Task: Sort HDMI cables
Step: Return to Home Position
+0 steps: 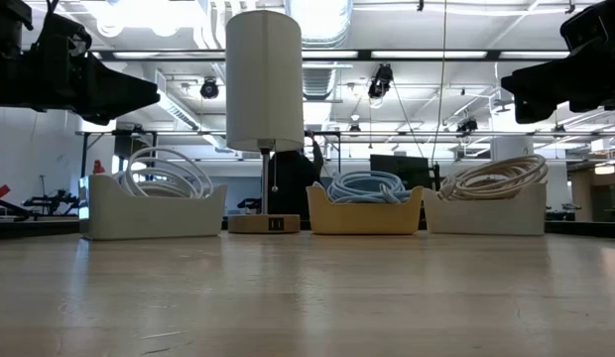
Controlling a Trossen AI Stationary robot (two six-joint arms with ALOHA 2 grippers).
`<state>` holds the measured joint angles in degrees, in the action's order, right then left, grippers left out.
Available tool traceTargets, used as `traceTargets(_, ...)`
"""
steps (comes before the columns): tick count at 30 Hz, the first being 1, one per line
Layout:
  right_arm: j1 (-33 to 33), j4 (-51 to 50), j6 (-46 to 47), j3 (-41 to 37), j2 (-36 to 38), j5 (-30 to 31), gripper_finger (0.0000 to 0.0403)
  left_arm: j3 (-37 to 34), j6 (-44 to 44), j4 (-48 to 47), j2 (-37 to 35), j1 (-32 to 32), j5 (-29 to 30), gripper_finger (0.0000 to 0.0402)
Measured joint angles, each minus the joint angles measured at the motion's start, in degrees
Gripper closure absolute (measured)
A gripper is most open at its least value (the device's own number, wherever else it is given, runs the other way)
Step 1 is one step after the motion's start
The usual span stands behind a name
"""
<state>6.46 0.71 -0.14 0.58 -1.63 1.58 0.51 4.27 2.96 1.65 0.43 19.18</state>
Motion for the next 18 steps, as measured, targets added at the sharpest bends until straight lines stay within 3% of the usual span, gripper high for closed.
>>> traceTargets(7, 0.0, 0.0, 0.1, 0.0, 0.0, 0.0, 0.0335, 0.0, 0.0, 0.0, 0.0, 0.0, 0.0, 0.0209)
traceTargets(18, 0.0, 0.0, 0.0, 0.0, 0.0, 0.0, 0.0318, 0.0, 0.0, 0.0, 0.0, 0.0, 0.0, 0.0209)
